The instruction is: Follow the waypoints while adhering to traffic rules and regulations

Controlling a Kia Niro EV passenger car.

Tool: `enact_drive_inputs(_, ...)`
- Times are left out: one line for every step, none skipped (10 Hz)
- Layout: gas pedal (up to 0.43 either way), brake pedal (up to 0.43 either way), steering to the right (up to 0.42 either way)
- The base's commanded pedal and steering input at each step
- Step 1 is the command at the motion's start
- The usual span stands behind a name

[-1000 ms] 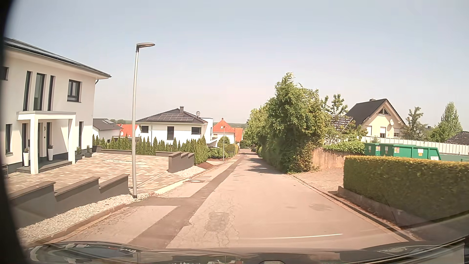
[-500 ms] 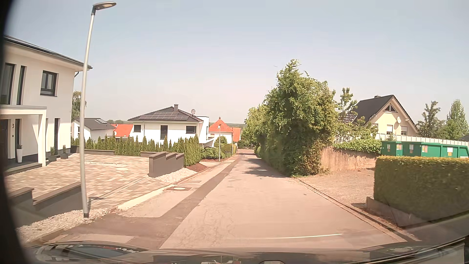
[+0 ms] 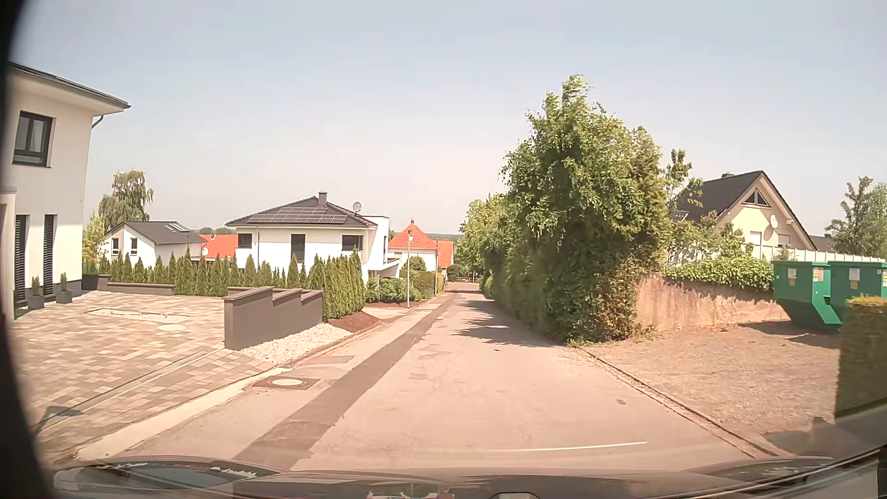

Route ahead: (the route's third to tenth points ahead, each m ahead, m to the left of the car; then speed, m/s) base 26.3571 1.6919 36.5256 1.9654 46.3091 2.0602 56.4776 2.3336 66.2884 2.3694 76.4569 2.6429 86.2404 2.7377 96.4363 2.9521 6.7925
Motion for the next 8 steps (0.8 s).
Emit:
enact_drive_inputs(0.130, 0.000, -0.015)
enact_drive_inputs(0.130, 0.000, -0.015)
enact_drive_inputs(0.130, 0.000, -0.016)
enact_drive_inputs(0.130, 0.000, -0.016)
enact_drive_inputs(0.118, 0.000, -0.016)
enact_drive_inputs(0.110, 0.000, -0.016)
enact_drive_inputs(0.110, 0.000, -0.016)
enact_drive_inputs(0.087, 0.000, -0.016)
